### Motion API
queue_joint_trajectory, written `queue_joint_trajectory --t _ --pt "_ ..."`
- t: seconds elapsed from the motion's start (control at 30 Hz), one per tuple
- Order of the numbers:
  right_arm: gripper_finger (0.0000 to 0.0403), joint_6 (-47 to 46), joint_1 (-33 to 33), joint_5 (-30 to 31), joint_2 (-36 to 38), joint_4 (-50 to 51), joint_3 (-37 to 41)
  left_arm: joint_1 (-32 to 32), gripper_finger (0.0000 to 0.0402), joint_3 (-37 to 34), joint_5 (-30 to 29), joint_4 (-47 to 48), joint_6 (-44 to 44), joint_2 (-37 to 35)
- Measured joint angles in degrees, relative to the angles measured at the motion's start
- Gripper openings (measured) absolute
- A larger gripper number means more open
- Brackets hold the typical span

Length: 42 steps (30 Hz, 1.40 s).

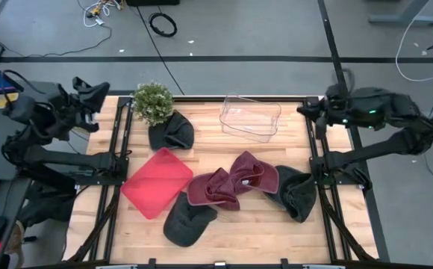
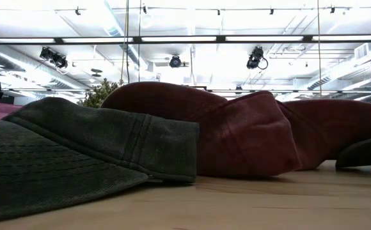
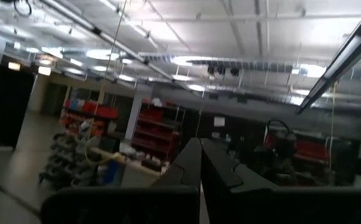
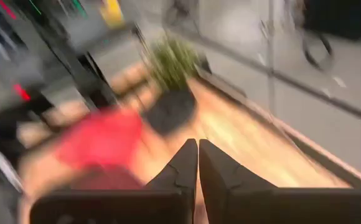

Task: Pick & Place hat
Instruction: Put the right black cap into the transparent bin

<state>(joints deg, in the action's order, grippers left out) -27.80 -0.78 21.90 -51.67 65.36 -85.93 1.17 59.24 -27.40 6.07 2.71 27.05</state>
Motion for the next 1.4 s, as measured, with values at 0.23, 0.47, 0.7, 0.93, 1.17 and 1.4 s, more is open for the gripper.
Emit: queue_joint_trajectory --t 0.23,0.47,0.7,0.93,1.17,1.4 --pt "0.0021 0.2 0.0 -6.3 -2.6 5.0 -1.2 0.0 0.0003 0.0 0.0 3.3 1.2 0.0" --pt "0.0053 -3.7 0.0 -14.3 -5.6 10.2 -1.2 0.0 0.0003 0.0 4.9 5.1 2.3 0.0" --pt "0.0178 -5.5 0.0 -19.1 -10.1 24.6 0.9 0.0 0.0003 0.0 5.4 11.1 4.2 0.0" --pt "0.0298 -6.4 1.0 -26.0 -11.3 24.7 12.5 0.0 0.0003 0.0 6.2 13.5 4.6 0.0" --pt "0.0324 -5.3 1.2 -28.4 -10.7 21.9 28.5 0.0 0.0003 0.0 6.6 16.2 5.7 0.0" --pt "0.0309 -3.7 1.2 -33.0 -10.8 11.3 39.9 0.0 0.0003 0.0 6.7 16.8 5.7 0.0"
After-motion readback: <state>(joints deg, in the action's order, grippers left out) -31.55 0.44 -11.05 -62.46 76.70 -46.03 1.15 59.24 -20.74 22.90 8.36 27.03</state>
